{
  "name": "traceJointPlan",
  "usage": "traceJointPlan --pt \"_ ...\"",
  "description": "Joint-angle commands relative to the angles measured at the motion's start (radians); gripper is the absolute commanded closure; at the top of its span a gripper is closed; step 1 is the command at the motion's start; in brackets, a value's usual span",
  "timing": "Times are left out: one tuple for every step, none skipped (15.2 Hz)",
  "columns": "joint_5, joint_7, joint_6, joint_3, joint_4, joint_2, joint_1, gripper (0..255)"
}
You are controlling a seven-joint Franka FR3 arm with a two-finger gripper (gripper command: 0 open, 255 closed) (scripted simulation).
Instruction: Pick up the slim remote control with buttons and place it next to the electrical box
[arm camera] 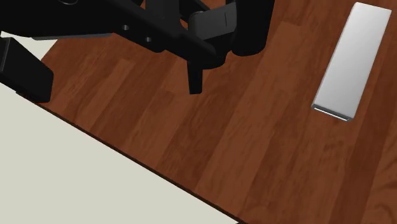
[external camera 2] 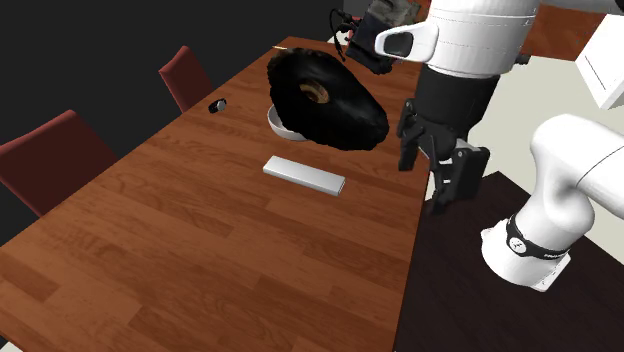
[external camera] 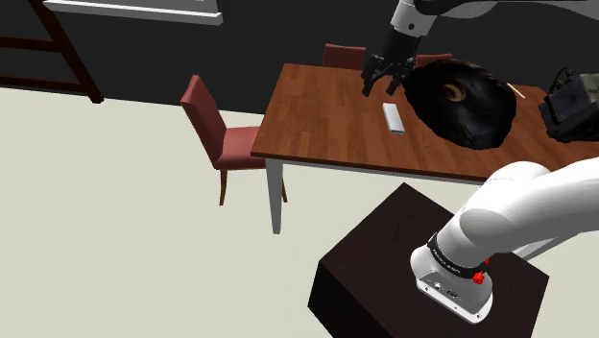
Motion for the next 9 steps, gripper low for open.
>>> traceJointPlan --pt "-0.018 -0.009 0.033 -0.021 -0.004 0.035 -0.019 0" --pt "-0.025 -0.013 0.051 -0.031 -0.002 0.059 -0.028 0" --pt "-0.032 -0.017 0.069 -0.042 0.001 0.083 -0.036 0" --pt "-0.038 -0.021 0.087 -0.053 0.005 0.108 -0.044 0" --pt "-0.044 -0.026 0.105 -0.064 0.010 0.134 -0.052 0" --pt "-0.050 -0.030 0.123 -0.074 0.015 0.159 -0.059 0" --pt "-0.055 -0.034 0.140 -0.085 0.022 0.186 -0.067 0" --pt "-0.059 -0.038 0.156 -0.096 0.029 0.212 -0.074 0" --pt "-0.063 -0.042 0.173 -0.107 0.037 0.239 -0.082 0"
